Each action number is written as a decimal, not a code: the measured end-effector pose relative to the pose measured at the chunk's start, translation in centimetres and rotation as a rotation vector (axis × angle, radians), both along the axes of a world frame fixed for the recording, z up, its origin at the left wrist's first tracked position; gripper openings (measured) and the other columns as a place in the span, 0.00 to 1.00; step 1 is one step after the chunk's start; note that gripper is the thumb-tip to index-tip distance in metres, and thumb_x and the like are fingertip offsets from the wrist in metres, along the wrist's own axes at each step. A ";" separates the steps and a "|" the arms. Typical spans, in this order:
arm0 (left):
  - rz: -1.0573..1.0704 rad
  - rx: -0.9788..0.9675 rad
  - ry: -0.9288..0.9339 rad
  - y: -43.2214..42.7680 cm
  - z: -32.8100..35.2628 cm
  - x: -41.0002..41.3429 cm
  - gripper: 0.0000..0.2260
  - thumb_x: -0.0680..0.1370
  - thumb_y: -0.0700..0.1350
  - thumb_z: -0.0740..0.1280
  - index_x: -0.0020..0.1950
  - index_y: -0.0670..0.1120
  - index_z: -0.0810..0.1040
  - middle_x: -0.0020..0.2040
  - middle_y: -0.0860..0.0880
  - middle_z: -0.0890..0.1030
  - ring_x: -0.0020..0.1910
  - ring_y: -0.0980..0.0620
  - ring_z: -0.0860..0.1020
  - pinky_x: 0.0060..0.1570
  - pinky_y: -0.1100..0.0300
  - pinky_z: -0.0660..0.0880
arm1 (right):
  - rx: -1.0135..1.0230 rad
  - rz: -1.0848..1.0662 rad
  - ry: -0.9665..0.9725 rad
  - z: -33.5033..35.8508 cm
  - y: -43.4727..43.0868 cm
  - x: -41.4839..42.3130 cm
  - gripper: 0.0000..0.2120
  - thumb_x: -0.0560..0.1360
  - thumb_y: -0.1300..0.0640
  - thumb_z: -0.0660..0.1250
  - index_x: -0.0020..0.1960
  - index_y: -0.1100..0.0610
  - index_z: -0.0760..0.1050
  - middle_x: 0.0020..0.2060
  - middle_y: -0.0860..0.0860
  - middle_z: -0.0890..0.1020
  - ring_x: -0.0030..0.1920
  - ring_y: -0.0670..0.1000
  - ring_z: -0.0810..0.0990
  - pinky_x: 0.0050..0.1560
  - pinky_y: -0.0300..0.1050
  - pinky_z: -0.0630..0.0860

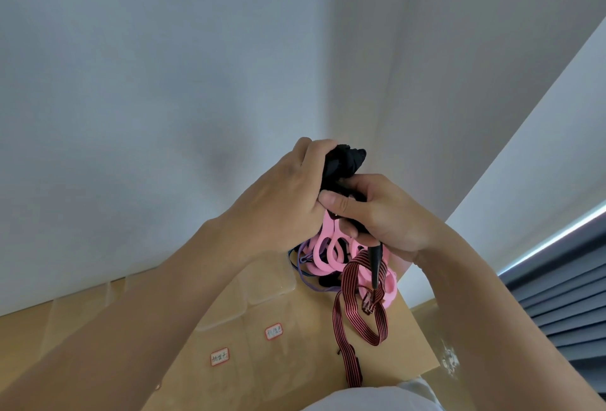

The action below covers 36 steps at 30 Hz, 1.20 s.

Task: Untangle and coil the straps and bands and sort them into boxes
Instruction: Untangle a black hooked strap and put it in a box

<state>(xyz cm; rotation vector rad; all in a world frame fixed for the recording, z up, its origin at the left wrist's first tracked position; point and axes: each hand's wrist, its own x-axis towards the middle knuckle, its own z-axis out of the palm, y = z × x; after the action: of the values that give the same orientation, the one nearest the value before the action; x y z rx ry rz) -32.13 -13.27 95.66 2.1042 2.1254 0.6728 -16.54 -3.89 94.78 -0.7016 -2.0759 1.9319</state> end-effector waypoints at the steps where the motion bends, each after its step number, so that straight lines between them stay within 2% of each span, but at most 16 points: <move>1: -0.012 -0.017 -0.055 -0.2 0.1 -0.1 0.26 0.77 0.40 0.60 0.75 0.45 0.62 0.61 0.45 0.71 0.48 0.49 0.71 0.43 0.60 0.69 | -0.005 0.000 -0.004 0.0 -0.1 0.0 0.22 0.80 0.50 0.68 0.52 0.72 0.73 0.31 0.59 0.69 0.31 0.58 0.61 0.22 0.39 0.60; 3: -0.013 -0.048 -0.154 -0.4 0.3 -0.3 0.25 0.77 0.45 0.56 0.75 0.48 0.61 0.66 0.47 0.70 0.56 0.49 0.74 0.53 0.55 0.73 | 0.001 0.009 -0.012 0.2 -0.3 0.0 0.23 0.80 0.47 0.66 0.50 0.71 0.74 0.32 0.61 0.70 0.31 0.59 0.60 0.21 0.37 0.59; 5: -0.013 -0.069 -0.226 -0.4 0.3 -0.7 0.22 0.81 0.46 0.56 0.76 0.49 0.61 0.67 0.49 0.71 0.59 0.52 0.74 0.58 0.57 0.73 | 0.012 0.009 -0.028 0.4 -0.5 0.0 0.24 0.82 0.48 0.63 0.49 0.72 0.73 0.29 0.57 0.74 0.26 0.53 0.61 0.21 0.36 0.58; 6: -0.015 -0.073 -0.234 -0.4 0.3 -0.9 0.20 0.84 0.45 0.57 0.76 0.49 0.61 0.66 0.50 0.72 0.57 0.56 0.74 0.57 0.61 0.72 | 0.011 0.007 -0.032 0.5 -0.4 -0.1 0.23 0.82 0.49 0.62 0.48 0.72 0.72 0.26 0.52 0.75 0.24 0.51 0.62 0.21 0.36 0.58; 8: -0.003 -0.091 -0.218 -0.2 0.4 -1.2 0.21 0.85 0.43 0.58 0.78 0.49 0.60 0.54 0.56 0.74 0.49 0.65 0.74 0.47 0.73 0.68 | 0.014 -0.004 -0.036 0.5 -0.4 -0.1 0.21 0.83 0.52 0.61 0.47 0.71 0.72 0.23 0.45 0.74 0.21 0.47 0.62 0.20 0.35 0.58; 10: 0.031 -0.101 -0.204 -0.2 0.5 -1.4 0.22 0.85 0.41 0.59 0.79 0.50 0.61 0.44 0.61 0.72 0.43 0.73 0.74 0.40 0.75 0.66 | 0.016 -0.012 -0.029 0.4 -0.6 -0.2 0.17 0.84 0.54 0.62 0.45 0.67 0.73 0.21 0.44 0.74 0.19 0.46 0.63 0.20 0.35 0.58; 13: 0.069 -0.020 -0.185 -0.2 0.5 -1.3 0.21 0.84 0.40 0.61 0.77 0.50 0.66 0.42 0.56 0.76 0.39 0.65 0.76 0.37 0.71 0.68 | 0.000 -0.036 0.022 0.4 -0.8 -0.4 0.09 0.81 0.56 0.68 0.45 0.60 0.76 0.29 0.50 0.77 0.21 0.49 0.64 0.20 0.36 0.59; 17: 0.145 0.005 -0.065 0.3 0.2 -0.8 0.18 0.83 0.40 0.61 0.73 0.46 0.68 0.37 0.58 0.71 0.36 0.52 0.73 0.33 0.57 0.67 | -0.018 -0.034 0.032 0.3 -0.9 -0.7 0.09 0.77 0.58 0.72 0.51 0.64 0.76 0.31 0.51 0.78 0.21 0.50 0.66 0.21 0.37 0.60; 20: 0.174 -0.001 0.028 0.4 0.1 -0.3 0.20 0.78 0.39 0.65 0.70 0.43 0.67 0.41 0.54 0.71 0.38 0.46 0.74 0.33 0.53 0.68 | -0.092 -0.046 0.075 0.2 -1.1 -0.9 0.10 0.77 0.60 0.71 0.50 0.67 0.75 0.33 0.53 0.80 0.21 0.50 0.69 0.20 0.37 0.61; 23: 0.170 0.028 0.038 0.5 0.1 0.1 0.24 0.75 0.40 0.68 0.70 0.43 0.66 0.46 0.52 0.71 0.38 0.43 0.75 0.35 0.52 0.71 | -0.228 -0.072 0.179 -0.3 -1.5 -1.0 0.07 0.78 0.61 0.70 0.49 0.65 0.75 0.38 0.56 0.80 0.24 0.51 0.73 0.21 0.39 0.67; 24: 0.180 0.041 0.026 0.5 0.2 0.1 0.24 0.75 0.39 0.68 0.70 0.43 0.66 0.46 0.52 0.71 0.38 0.43 0.75 0.35 0.51 0.72 | -0.289 -0.086 0.207 -0.4 -1.7 -1.0 0.08 0.77 0.60 0.71 0.51 0.64 0.75 0.39 0.57 0.79 0.26 0.52 0.75 0.23 0.40 0.69; 27: 0.216 0.105 0.008 0.8 0.2 0.0 0.26 0.73 0.34 0.67 0.70 0.43 0.67 0.47 0.52 0.72 0.36 0.43 0.74 0.35 0.49 0.74 | -0.500 -0.092 0.249 -1.7 -2.1 -1.2 0.19 0.74 0.55 0.71 0.61 0.65 0.75 0.41 0.56 0.79 0.31 0.54 0.78 0.33 0.46 0.78; 29: 0.236 0.153 0.024 0.9 0.0 0.1 0.24 0.73 0.32 0.64 0.69 0.43 0.68 0.46 0.49 0.74 0.34 0.41 0.74 0.33 0.46 0.74 | -0.553 -0.042 0.207 -2.7 -2.3 -1.1 0.21 0.73 0.54 0.72 0.61 0.64 0.74 0.43 0.57 0.80 0.36 0.56 0.80 0.40 0.51 0.81; 32: 0.221 0.199 0.016 1.0 -0.4 0.4 0.24 0.74 0.29 0.62 0.69 0.42 0.70 0.50 0.44 0.79 0.33 0.38 0.74 0.31 0.48 0.71 | -0.492 0.012 0.129 -4.6 -2.1 -1.0 0.27 0.71 0.59 0.75 0.66 0.63 0.69 0.49 0.61 0.80 0.46 0.60 0.84 0.51 0.57 0.79; 34: 0.200 0.215 0.023 0.9 -0.8 0.5 0.24 0.74 0.28 0.62 0.69 0.41 0.71 0.52 0.44 0.80 0.32 0.39 0.73 0.30 0.52 0.67 | -0.326 0.003 0.077 -5.6 -1.5 -1.0 0.32 0.69 0.62 0.77 0.70 0.58 0.68 0.57 0.61 0.80 0.54 0.59 0.84 0.62 0.65 0.77; 36: 0.190 0.226 0.019 0.9 -1.3 0.4 0.24 0.73 0.29 0.62 0.68 0.42 0.70 0.52 0.44 0.80 0.32 0.38 0.73 0.29 0.51 0.69 | -0.109 0.000 0.016 -6.1 -1.0 -0.8 0.37 0.68 0.63 0.78 0.71 0.48 0.66 0.61 0.59 0.78 0.57 0.56 0.84 0.62 0.62 0.79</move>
<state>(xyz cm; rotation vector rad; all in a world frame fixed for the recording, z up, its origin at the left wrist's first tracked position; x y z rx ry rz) -31.69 -12.35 94.39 2.0326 2.3834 0.9593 -17.36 -4.84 88.63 -0.7056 -1.9742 2.0566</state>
